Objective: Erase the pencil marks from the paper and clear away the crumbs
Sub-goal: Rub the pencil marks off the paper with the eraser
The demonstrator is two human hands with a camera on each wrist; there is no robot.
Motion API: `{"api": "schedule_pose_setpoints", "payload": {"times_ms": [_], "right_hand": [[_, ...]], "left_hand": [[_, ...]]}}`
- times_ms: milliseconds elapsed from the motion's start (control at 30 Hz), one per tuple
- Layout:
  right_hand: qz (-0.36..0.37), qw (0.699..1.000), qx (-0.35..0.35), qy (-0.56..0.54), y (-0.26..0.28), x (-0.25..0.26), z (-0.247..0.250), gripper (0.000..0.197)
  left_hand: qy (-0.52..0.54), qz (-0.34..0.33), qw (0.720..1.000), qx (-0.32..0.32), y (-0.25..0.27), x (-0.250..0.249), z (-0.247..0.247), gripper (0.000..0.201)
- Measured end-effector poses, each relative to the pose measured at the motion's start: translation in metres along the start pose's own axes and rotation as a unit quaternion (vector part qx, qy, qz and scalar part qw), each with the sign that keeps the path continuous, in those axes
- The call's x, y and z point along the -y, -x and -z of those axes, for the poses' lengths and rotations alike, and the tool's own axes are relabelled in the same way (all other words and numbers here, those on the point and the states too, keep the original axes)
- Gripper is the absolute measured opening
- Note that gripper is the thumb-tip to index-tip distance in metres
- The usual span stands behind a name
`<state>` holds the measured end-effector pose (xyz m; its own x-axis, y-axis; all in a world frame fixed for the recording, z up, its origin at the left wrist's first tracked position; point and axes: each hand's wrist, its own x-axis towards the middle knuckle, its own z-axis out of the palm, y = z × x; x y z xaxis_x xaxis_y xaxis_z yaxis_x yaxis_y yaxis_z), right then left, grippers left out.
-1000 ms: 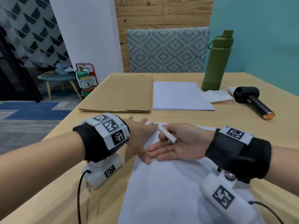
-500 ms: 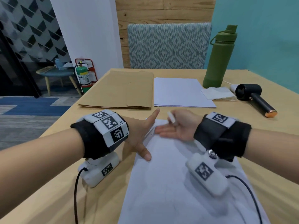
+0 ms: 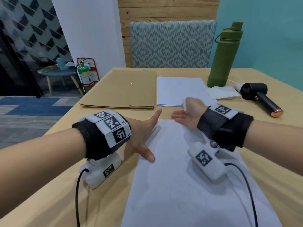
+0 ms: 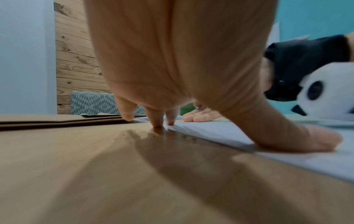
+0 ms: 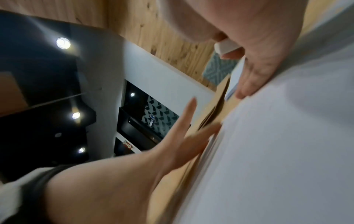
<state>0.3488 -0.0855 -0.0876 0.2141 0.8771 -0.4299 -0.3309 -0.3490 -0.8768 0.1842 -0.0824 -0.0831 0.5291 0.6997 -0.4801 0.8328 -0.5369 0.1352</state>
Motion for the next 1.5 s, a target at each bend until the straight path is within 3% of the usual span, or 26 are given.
{"api": "schedule_pose_setpoints", "payload": {"times_ms": [67,133,300,367,500,567,733,800,967,1067,1133,1167,1233,1300,1333,1400,1500], "right_hand": [[0.023,0.999,-0.028,0.004,0.002,0.015,0.012,0.029],[0.023,0.999,-0.006,0.034,0.013,0.023,0.022,0.031],[-0.105,0.976,0.115,0.150,0.032,0.005,0.029,0.038],[-0.112,0.977,0.086,0.161,0.027,0.002,0.029,0.033],[-0.005,0.991,-0.049,0.124,0.015,0.019,0.039,0.029],[0.018,0.994,-0.062,0.086,0.018,0.026,0.044,0.030],[-0.094,0.985,0.088,0.114,0.030,0.002,0.031,0.037],[-0.116,0.979,0.107,0.130,0.026,-0.006,0.026,0.037],[0.032,0.990,-0.040,0.134,0.010,0.017,0.036,0.026],[0.060,0.976,-0.014,0.207,0.022,0.025,0.047,0.025],[0.086,0.941,0.056,0.323,0.044,0.026,0.049,0.024],[0.115,0.907,0.089,0.396,0.055,0.024,0.050,0.025],[0.167,0.805,0.126,0.555,0.078,0.017,0.050,0.027],[0.182,0.719,0.150,0.654,0.091,0.009,0.050,0.018],[0.176,0.700,0.163,0.673,0.093,0.005,0.050,0.014],[0.162,0.689,0.178,0.684,0.093,0.000,0.048,0.015],[0.164,0.698,0.185,0.673,0.087,-0.003,0.041,0.016]], "left_hand": [[-0.010,0.004,1.000,0.001,0.001,-0.001,0.001,0.134],[-0.023,0.011,1.000,0.004,0.001,-0.002,0.002,0.132],[-0.059,0.027,0.998,0.019,0.004,-0.005,0.003,0.130],[-0.068,0.030,0.997,0.025,0.004,-0.006,0.003,0.128],[-0.089,0.041,0.995,0.036,0.007,-0.005,0.003,0.121],[-0.093,0.039,0.994,0.038,0.008,-0.006,0.005,0.117],[-0.134,0.012,0.990,0.053,0.001,-0.003,0.003,0.114],[-0.138,0.011,0.989,0.056,0.000,-0.002,0.003,0.115],[-0.143,0.005,0.989,0.044,0.004,-0.004,0.003,0.112],[-0.154,0.012,0.988,0.019,0.006,-0.004,0.002,0.103],[-0.150,-0.002,0.988,-0.026,0.009,-0.008,0.004,0.090],[-0.146,-0.018,0.988,-0.050,0.011,-0.010,0.005,0.084],[-0.125,-0.063,0.988,-0.057,0.017,-0.015,0.005,0.081],[-0.092,-0.092,0.991,0.011,0.023,-0.021,0.002,0.092],[-0.091,-0.092,0.990,0.052,0.025,-0.024,-0.002,0.101],[-0.108,-0.086,0.986,0.091,0.025,-0.027,-0.009,0.114],[-0.100,-0.070,0.991,0.056,0.018,-0.024,-0.014,0.119]]}}
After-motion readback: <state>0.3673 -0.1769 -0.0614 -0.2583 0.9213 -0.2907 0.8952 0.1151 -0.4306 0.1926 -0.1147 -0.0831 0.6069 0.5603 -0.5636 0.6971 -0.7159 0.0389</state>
